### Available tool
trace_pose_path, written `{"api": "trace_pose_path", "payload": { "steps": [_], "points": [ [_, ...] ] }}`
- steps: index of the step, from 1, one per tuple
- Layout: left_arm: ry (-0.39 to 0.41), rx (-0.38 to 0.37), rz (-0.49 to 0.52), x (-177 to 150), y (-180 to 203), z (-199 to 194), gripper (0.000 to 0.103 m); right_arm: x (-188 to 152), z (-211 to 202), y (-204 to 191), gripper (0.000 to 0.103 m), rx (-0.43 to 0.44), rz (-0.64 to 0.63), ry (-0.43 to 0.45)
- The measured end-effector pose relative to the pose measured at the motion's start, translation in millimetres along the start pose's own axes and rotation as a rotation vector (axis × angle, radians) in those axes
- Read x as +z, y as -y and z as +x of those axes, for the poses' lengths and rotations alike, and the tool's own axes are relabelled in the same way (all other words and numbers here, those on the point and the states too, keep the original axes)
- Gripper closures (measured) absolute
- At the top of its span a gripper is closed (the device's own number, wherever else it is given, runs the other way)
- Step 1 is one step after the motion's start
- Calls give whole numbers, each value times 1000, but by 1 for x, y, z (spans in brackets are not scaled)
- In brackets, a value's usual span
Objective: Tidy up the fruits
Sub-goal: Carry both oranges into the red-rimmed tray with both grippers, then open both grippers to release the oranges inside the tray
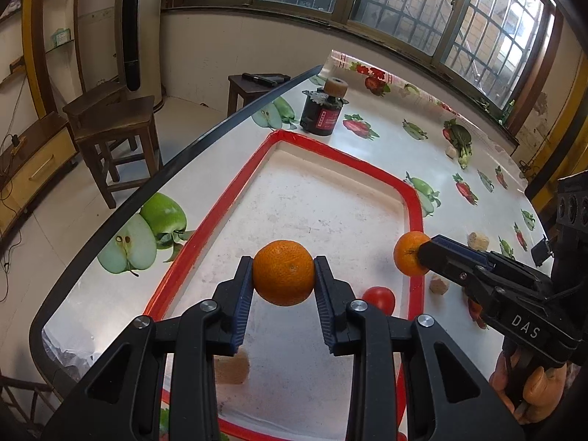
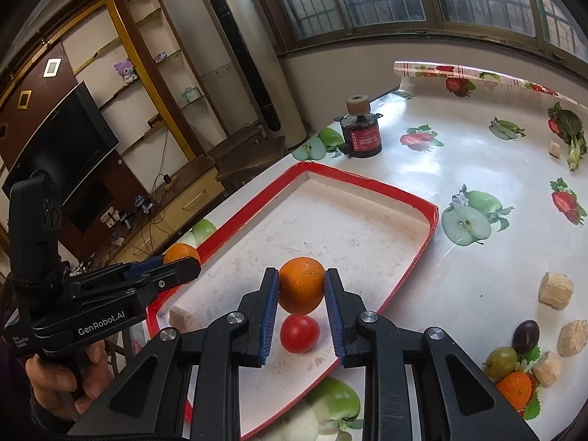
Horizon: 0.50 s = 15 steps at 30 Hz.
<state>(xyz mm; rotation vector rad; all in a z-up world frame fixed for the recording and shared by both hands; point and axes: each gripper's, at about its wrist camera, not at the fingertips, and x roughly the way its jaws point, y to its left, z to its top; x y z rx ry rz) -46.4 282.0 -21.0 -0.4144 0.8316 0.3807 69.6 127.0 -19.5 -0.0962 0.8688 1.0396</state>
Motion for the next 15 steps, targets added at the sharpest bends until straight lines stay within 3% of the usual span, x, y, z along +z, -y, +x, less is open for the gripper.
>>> {"api": "trace_pose_path", "payload": {
  "steps": [15],
  "points": [
    [-113,21,-8,-5,-3,42,73,-3,49,12,77,-10,-3,-89]
  ]
}}
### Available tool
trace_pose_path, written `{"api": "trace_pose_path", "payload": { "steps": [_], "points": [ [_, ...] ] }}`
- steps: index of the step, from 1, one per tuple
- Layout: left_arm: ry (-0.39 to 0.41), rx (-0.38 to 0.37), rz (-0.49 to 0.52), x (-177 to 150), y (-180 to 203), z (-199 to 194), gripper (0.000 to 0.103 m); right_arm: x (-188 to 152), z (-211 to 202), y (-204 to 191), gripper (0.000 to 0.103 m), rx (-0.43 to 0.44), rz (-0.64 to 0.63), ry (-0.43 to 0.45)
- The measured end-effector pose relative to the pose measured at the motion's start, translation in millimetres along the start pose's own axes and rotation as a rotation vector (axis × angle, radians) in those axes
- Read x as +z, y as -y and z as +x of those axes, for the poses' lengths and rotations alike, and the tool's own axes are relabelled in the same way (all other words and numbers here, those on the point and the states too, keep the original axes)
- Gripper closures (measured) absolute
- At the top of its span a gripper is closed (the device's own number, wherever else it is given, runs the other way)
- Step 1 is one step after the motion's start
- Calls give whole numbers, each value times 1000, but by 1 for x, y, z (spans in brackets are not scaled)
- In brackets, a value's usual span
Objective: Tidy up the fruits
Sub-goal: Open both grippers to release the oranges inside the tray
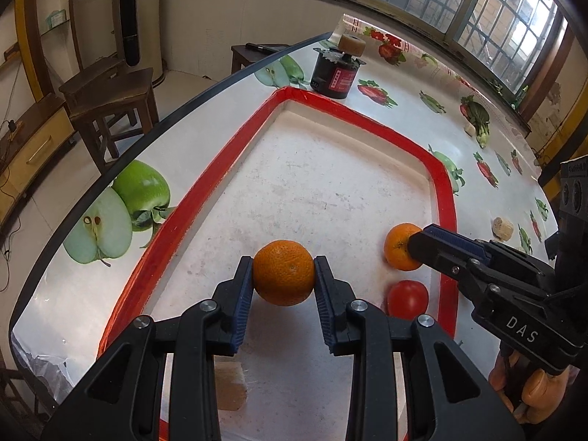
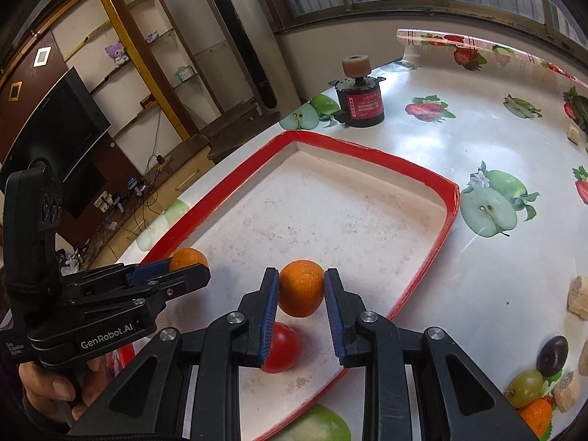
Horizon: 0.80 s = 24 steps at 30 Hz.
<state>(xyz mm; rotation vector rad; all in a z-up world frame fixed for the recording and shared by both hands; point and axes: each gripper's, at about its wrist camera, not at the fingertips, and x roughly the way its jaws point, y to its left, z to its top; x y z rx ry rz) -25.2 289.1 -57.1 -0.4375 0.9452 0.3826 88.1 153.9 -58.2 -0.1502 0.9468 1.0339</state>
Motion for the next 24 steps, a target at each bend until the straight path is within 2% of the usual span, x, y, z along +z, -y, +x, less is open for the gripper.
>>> {"api": "trace_pose_path", "payload": {
  "steps": [7,8,9,10,11,13,24],
  "points": [
    [-23,7,-11,-3,1,8,71,0,6,-2,72,-2,-11,-20],
    [-22,13,-6,-4,2,7,71,0,6,-2,67,-5,-11,-23],
    [-19,17,1,-4,3,5,71,0,5,-1,65,-2,-7,-21],
    [-14,19,5,-5,4,4,65,0,3,-1,65,1,-3,-17],
    [-10,22,4,-6,4,2,54,0,0,0,64,1,1,-13],
    [4,21,2,-7,3,-4,49,0,-7,1,63,1,9,-1],
    [46,-12,13,-18,16,-34,49,-19,-71,10,62,-22,31,79]
  ]
}}
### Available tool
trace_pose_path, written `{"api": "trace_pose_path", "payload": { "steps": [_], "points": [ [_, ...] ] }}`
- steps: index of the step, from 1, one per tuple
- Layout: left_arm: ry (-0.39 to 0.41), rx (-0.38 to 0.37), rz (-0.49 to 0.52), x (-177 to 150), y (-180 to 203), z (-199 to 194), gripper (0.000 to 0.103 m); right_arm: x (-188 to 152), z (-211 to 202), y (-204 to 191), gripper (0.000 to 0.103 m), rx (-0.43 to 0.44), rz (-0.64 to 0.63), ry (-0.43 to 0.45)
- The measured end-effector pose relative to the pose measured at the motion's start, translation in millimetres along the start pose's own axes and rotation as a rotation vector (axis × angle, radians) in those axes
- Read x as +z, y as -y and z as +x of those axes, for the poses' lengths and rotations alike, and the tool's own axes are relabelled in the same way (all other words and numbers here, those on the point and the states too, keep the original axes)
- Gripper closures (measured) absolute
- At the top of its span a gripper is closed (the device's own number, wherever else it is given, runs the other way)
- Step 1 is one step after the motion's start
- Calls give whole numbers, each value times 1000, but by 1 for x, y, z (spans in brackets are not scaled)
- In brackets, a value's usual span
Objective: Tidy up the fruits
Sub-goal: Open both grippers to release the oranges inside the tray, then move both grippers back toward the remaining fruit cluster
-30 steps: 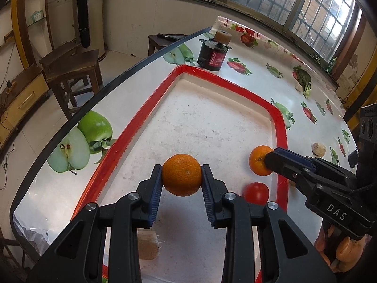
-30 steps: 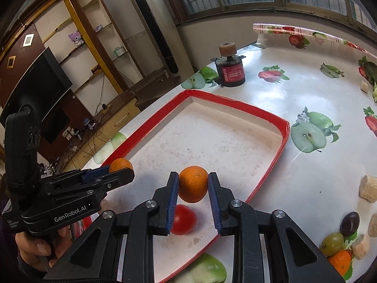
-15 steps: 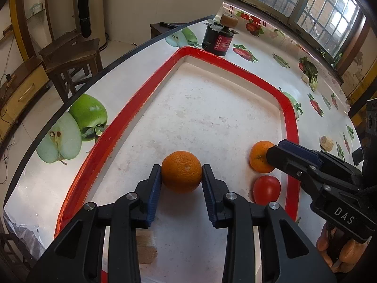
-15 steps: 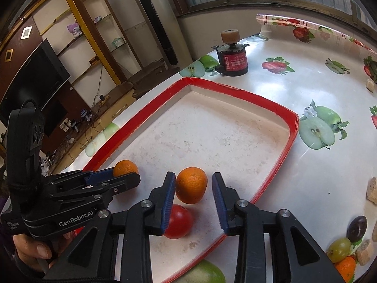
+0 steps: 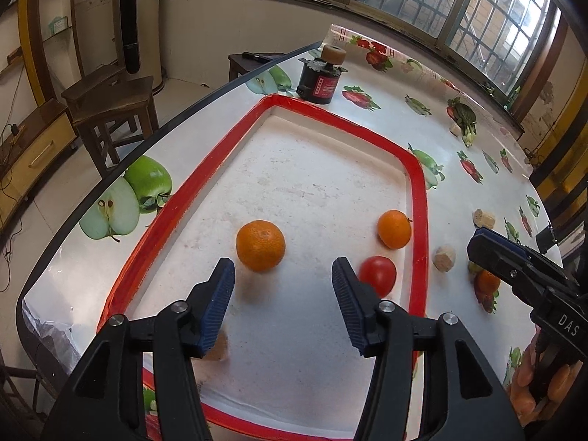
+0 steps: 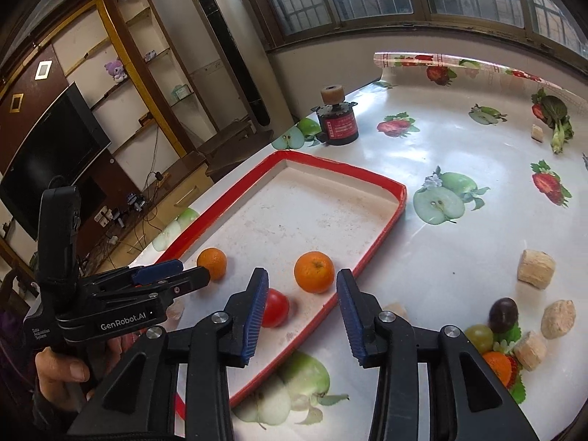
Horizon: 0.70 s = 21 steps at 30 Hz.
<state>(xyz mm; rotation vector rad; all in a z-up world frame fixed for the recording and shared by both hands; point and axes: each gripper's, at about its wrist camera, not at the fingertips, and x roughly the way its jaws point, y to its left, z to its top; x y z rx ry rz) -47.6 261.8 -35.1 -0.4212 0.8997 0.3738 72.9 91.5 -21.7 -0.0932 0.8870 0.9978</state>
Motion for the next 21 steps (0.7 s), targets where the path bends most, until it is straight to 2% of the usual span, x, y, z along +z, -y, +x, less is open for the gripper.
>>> {"api": "trace_pose_path", "payload": {
  "steps": [21],
  "points": [
    [31,-79,93,-17,53,-34,49,-52,-102,44,57,-91,108,100]
  ]
}}
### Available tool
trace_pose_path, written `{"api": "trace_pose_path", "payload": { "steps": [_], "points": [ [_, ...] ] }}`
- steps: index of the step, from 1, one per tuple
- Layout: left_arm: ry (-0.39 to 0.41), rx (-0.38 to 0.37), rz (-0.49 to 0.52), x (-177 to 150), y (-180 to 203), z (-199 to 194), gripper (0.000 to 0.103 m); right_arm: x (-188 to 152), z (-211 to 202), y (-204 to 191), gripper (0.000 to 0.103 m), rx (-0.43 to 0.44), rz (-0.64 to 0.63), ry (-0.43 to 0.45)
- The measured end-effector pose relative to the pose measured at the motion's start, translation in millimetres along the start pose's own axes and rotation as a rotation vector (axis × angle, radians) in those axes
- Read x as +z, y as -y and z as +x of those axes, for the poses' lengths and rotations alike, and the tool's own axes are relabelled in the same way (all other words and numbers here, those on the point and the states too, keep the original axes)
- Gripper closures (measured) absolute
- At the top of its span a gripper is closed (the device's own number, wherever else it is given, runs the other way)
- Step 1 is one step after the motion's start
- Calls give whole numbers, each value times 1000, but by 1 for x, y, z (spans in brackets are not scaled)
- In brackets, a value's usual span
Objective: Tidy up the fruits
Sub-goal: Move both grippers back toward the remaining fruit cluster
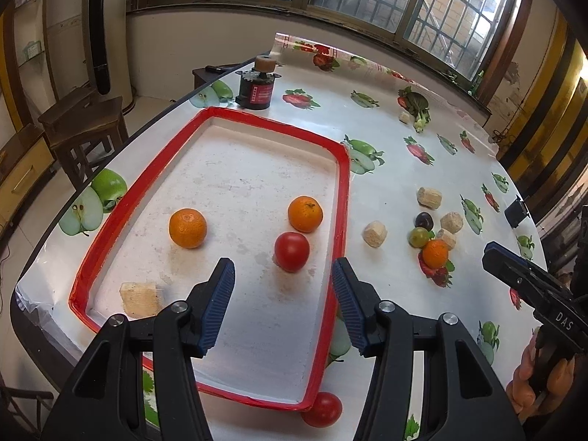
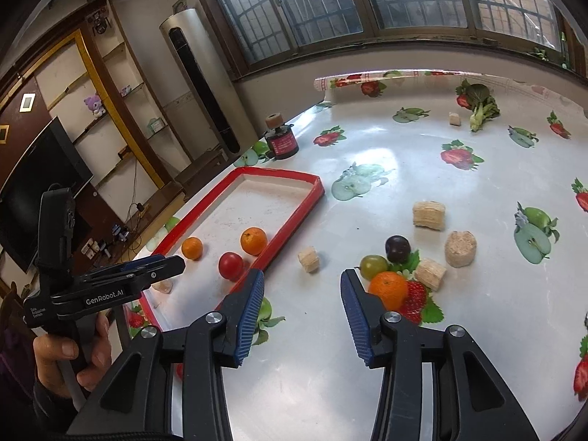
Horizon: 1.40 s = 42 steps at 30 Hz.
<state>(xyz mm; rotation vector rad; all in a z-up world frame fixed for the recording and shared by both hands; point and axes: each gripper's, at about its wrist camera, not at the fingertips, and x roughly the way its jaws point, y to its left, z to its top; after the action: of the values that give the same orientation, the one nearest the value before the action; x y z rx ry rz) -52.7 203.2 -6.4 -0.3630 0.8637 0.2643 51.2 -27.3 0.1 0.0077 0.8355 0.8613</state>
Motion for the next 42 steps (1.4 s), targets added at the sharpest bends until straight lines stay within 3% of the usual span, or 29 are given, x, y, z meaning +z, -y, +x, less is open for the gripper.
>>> {"api": "trace_pose_path", "payload": {
  "steps": [23,42],
  "points": [
    [-57,-133,142,-13,102,15,49,-21,-50,81,56,-129,141,44],
    [-113,-183,218,-19,142,45,49,-10,-39,102,56,-164,140,33]
  ]
}}
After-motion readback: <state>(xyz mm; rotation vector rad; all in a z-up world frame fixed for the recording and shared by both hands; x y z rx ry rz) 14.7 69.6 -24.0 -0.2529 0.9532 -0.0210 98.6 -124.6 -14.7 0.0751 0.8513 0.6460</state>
